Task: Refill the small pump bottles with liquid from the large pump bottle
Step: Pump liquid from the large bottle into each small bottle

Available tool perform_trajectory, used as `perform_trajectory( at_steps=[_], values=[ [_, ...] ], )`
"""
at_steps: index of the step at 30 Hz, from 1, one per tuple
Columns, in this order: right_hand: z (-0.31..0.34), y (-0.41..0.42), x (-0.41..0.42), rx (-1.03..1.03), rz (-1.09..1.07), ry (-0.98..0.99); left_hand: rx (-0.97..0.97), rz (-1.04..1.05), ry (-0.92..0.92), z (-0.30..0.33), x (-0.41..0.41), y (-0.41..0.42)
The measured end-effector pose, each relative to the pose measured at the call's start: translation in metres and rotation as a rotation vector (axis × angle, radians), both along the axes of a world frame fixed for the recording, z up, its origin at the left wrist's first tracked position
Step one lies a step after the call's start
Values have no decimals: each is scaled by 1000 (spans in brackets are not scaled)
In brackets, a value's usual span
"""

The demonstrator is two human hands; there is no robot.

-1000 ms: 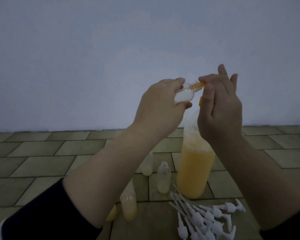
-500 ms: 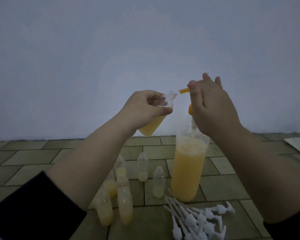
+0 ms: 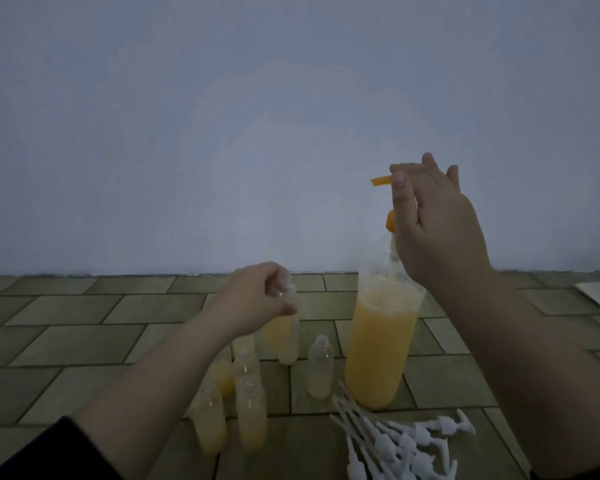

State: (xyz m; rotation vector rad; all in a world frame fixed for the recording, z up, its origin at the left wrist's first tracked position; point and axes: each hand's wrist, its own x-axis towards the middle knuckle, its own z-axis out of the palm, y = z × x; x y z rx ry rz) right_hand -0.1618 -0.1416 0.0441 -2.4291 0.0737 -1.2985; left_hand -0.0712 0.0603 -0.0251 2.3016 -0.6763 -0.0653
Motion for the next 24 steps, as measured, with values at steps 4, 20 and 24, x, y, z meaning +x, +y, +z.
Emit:
perform_trajectory(
  at_steps=[4,20,24],
  values=[
    [0,0,1,9,-3,-18,88,11,0,-20,-1,-1],
    [-2,1,4,28,0,-64,551,5,-37,-68,9,-12],
    [-3,0,5,31,-2,-75,565,-19,-38,-68,13,-12]
  ],
)
